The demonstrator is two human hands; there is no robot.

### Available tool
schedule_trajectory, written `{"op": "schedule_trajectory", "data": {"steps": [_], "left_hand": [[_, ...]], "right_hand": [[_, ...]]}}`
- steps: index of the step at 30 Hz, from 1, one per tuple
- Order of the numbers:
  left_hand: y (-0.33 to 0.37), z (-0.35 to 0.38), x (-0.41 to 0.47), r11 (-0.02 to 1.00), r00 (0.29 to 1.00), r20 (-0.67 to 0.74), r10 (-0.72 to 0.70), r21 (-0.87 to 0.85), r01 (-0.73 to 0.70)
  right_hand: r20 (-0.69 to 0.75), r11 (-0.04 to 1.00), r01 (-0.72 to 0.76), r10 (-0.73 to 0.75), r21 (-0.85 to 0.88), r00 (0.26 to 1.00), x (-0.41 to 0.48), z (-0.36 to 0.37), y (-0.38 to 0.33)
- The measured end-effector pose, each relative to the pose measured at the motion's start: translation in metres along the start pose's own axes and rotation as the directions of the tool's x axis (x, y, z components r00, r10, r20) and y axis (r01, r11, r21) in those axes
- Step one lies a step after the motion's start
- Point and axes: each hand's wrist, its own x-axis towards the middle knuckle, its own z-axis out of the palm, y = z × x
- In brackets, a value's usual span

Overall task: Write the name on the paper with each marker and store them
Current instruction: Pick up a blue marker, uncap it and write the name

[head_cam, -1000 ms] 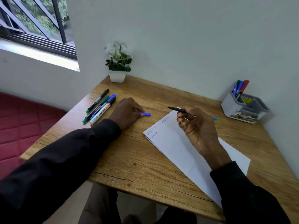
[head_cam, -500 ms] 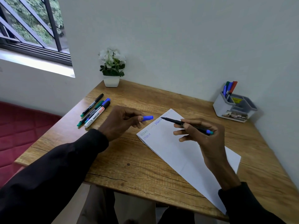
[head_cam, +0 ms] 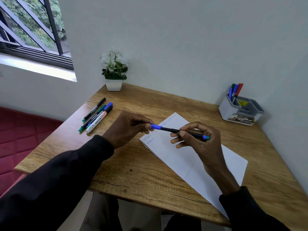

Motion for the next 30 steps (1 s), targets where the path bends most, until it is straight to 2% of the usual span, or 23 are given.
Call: {"op": "schedule_trajectory", "data": {"steps": [2, 5, 12, 15, 17, 19, 21, 25, 30], "left_hand": [[0.002, 0.004, 0.003, 0.999, 0.999, 0.033, 0.021, 0.027, -0.022], [0.008, 0.009, 0.007, 0.995, 0.997, 0.011, 0.073, 0.064, -0.074], [0.020, 0.018, 0.028, 0.987, 0.991, -0.046, 0.127, 0.107, -0.122], [0.026, 0.019, 0.035, 0.984, 0.988, -0.034, 0.152, 0.103, -0.147], [0.033, 0.019, 0.042, 0.984, 0.987, -0.030, 0.159, 0.082, -0.156], [0.040, 0.019, 0.052, 0.987, 0.989, -0.011, 0.147, 0.059, -0.146], [0.044, 0.020, 0.064, 0.991, 0.991, -0.005, 0.131, 0.025, -0.131], [0.041, 0.028, 0.086, 0.989, 0.996, -0.061, 0.073, -0.122, -0.080], [0.031, 0.050, 0.110, 0.989, 0.994, -0.098, 0.046, -0.135, -0.059]], "right_hand": [[-0.002, 0.996, 0.034, -0.034, -0.087, 0.999, 0.001, 0.001, 0.003], [-0.031, 0.975, 0.084, -0.092, -0.203, 0.995, 0.003, 0.001, 0.009], [-0.111, 0.957, 0.129, -0.162, -0.260, 0.981, 0.012, -0.003, 0.014], [-0.092, 0.950, 0.136, -0.167, -0.283, 0.982, 0.016, -0.008, 0.017], [-0.033, 0.908, 0.140, -0.166, -0.394, 0.986, 0.021, -0.011, 0.018], [0.019, 0.815, 0.150, -0.169, -0.560, 0.985, 0.030, -0.014, 0.018], [0.046, 0.744, 0.188, -0.208, -0.642, 0.977, 0.040, -0.019, 0.015], [0.004, 0.749, 0.197, -0.251, -0.632, 0.968, 0.057, -0.036, 0.008], [0.014, 0.777, 0.154, -0.183, -0.610, 0.983, 0.068, -0.057, 0.005]]}}
